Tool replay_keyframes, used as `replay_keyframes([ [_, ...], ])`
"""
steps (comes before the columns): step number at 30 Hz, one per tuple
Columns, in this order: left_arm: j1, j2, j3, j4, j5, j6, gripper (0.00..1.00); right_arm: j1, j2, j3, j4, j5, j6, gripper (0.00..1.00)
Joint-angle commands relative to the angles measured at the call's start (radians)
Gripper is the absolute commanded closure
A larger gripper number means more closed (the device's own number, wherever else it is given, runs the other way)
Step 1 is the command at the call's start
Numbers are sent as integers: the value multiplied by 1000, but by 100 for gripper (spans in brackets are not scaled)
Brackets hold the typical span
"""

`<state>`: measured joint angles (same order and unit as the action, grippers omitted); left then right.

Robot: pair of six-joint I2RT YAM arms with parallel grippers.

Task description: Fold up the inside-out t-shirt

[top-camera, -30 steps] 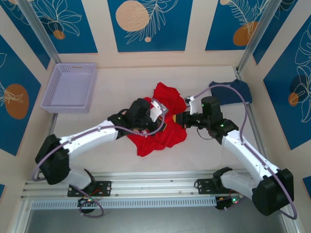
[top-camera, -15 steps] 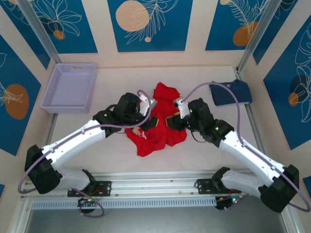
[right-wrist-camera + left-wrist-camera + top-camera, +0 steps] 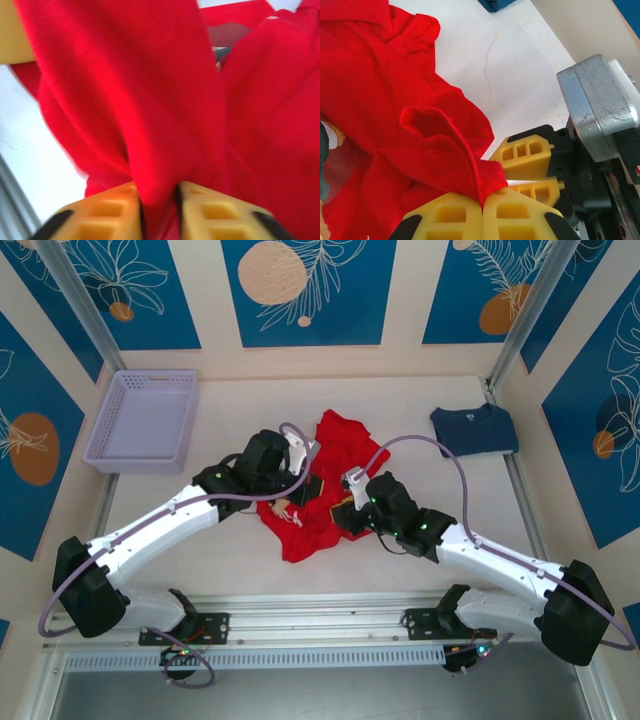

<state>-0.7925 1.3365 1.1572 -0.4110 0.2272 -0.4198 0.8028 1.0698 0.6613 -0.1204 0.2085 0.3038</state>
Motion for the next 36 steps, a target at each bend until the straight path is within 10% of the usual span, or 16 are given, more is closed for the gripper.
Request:
replay_keyframes([
  [1, 15, -21, 35, -43, 1, 20, 100, -35, -13, 51, -49, 119, 9, 99],
  [18, 100, -86, 17, -100, 141, 117, 100, -183, 100, 331, -456, 218, -39, 99],
  [27, 100, -54, 28, -78, 50, 33, 100, -111, 5, 270, -369, 39, -155, 65],
  [36, 100, -36, 38, -62, 82, 16, 100, -19, -42, 175, -128, -156, -200, 53],
])
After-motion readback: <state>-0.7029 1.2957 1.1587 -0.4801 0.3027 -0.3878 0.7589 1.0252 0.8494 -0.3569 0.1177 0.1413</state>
